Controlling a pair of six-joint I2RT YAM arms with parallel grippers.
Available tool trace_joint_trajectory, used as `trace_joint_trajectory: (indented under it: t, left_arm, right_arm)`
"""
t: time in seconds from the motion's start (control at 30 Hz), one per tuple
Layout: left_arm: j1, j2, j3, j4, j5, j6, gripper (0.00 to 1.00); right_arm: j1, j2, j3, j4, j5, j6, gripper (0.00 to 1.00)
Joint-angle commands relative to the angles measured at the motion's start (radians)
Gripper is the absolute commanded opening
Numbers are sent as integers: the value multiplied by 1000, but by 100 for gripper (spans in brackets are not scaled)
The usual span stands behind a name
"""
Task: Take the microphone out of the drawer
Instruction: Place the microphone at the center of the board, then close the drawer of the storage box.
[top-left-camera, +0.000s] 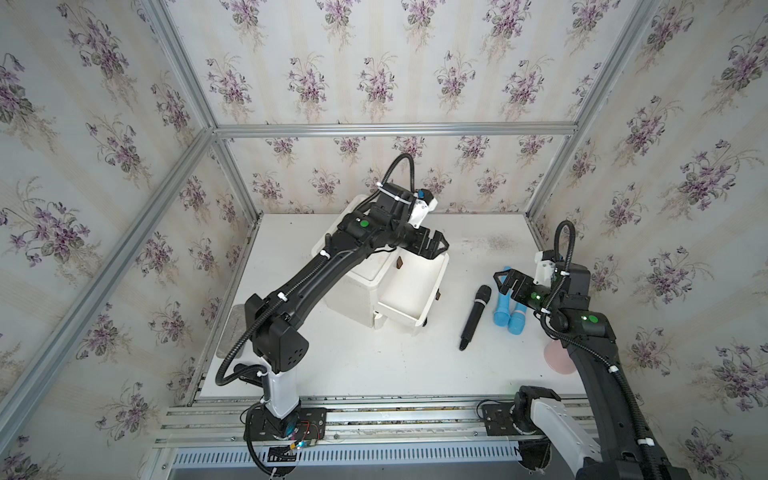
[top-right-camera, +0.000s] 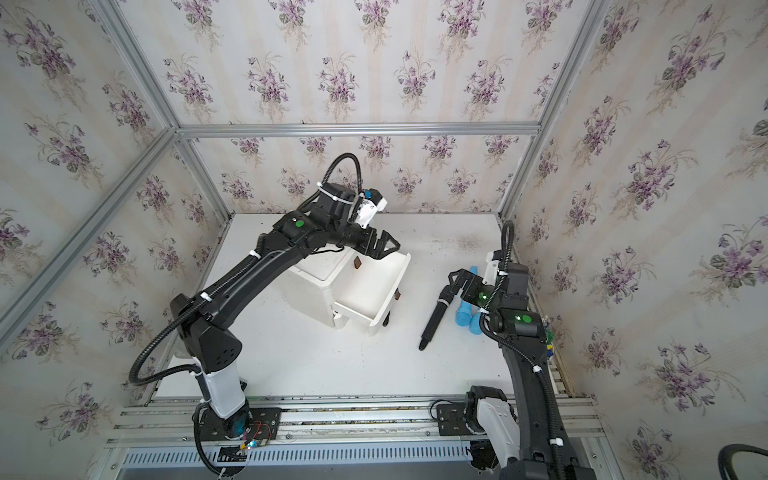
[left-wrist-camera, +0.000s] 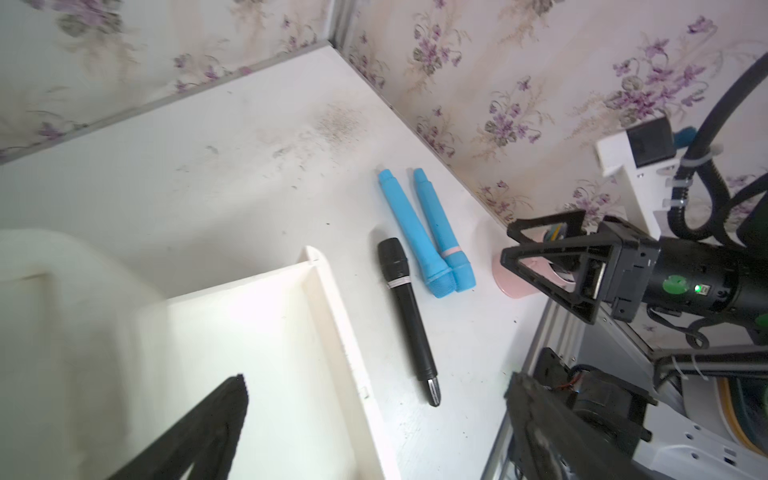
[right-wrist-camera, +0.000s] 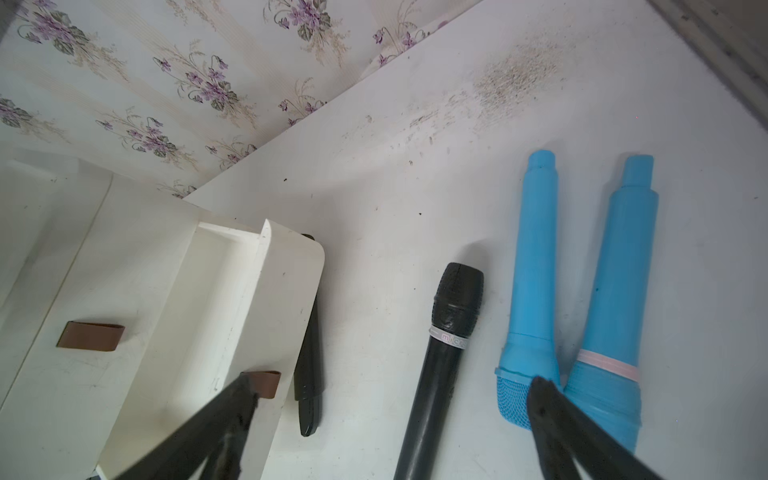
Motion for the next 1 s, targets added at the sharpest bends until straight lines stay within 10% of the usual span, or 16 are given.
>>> trace_joint_trajectory:
  t: [0.0, 0.63, 0.97]
  left_arm:
    - [67, -52, -37, -34, -26, 25, 99]
    - [468, -150, -37, -178, -59, 110, 99]
    - [493, -104, -115, -131, 71, 92, 99]
  right_arm:
    - [17, 17, -29, 96, -45, 27, 100]
    - [320, 234, -136, 337, 62, 108, 100]
    - [397, 350, -134, 423, 63, 145, 100]
